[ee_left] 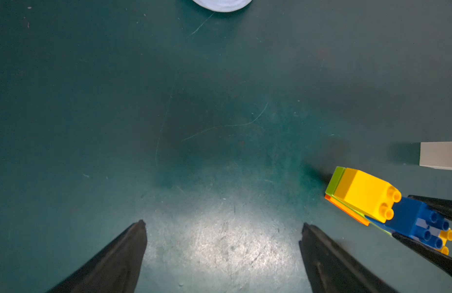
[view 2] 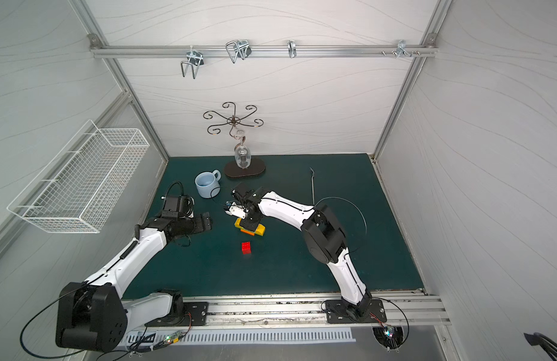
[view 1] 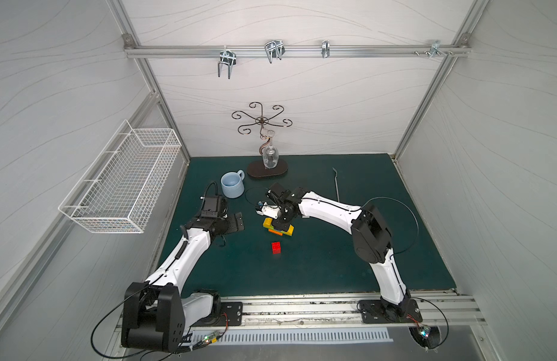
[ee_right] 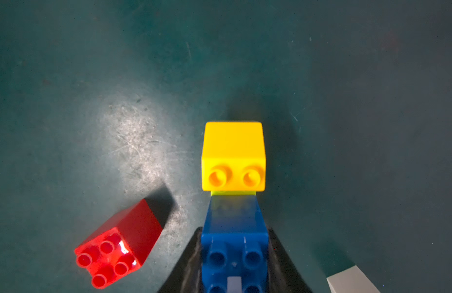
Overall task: Assemble a fork with lego
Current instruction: Assemble the lego brick with the lego brick.
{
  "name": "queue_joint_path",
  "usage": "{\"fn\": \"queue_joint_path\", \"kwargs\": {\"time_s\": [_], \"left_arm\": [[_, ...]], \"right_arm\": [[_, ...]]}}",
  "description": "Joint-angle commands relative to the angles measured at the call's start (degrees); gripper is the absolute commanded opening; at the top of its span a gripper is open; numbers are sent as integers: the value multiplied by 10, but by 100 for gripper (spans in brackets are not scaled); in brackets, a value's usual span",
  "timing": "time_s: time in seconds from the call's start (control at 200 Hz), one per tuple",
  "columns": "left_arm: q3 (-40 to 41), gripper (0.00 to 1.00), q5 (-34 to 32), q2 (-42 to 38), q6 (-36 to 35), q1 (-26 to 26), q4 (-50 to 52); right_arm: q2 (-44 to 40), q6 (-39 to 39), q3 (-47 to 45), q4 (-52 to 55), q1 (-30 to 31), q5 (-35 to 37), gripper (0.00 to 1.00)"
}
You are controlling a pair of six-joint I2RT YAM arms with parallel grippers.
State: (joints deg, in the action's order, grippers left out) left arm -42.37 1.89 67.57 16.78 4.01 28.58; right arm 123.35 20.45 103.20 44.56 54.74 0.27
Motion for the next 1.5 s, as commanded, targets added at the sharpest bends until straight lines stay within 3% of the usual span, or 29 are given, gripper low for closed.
{"fn": "queue_joint_path", "kwargs": {"time_s": [0.0, 1.496], "left_arm": [[-3, 100, -2, 2, 7, -4, -25], [-8, 100, 13, 13, 4, -9, -39]], "right_arm": [[17, -16, 17, 7, 5, 1, 0], [27, -39, -26, -10, 5, 6, 0]]}}
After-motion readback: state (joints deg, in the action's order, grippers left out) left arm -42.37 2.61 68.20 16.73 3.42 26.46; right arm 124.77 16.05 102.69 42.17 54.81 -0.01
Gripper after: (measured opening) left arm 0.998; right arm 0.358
